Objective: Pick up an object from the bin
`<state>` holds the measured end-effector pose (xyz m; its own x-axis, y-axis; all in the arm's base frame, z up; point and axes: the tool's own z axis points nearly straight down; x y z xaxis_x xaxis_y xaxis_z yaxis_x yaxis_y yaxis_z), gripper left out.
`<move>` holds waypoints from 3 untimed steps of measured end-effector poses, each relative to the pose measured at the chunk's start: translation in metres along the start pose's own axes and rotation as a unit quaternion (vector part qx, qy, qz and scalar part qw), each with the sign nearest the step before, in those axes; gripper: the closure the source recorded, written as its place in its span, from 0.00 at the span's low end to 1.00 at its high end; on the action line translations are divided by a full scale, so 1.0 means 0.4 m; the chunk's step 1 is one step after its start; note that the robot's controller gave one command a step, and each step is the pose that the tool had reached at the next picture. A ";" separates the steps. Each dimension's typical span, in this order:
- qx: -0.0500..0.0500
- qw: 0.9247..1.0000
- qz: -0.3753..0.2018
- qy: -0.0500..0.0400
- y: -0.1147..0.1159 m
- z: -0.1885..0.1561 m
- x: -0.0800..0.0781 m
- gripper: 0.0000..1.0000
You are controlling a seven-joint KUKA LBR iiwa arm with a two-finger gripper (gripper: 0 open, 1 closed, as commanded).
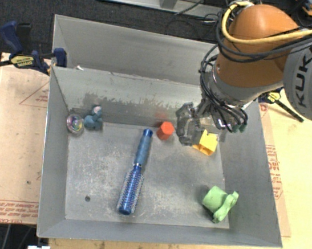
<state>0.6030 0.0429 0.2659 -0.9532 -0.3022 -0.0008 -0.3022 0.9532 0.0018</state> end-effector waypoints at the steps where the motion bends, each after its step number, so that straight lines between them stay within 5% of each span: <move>1: -0.001 1.000 -0.014 0.004 0.011 0.244 0.088 1.00; 2: 0.000 1.000 -0.014 -0.001 0.009 0.232 0.082 0.00; 3: 0.001 1.000 0.006 0.000 -0.106 0.414 -0.008 0.00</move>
Offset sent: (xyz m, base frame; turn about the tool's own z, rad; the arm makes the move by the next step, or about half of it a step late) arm -0.0326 -0.0073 -0.0926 -0.0292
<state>0.6188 0.0037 0.1003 -0.9568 -0.2908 -0.0012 -0.2908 0.9568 0.0007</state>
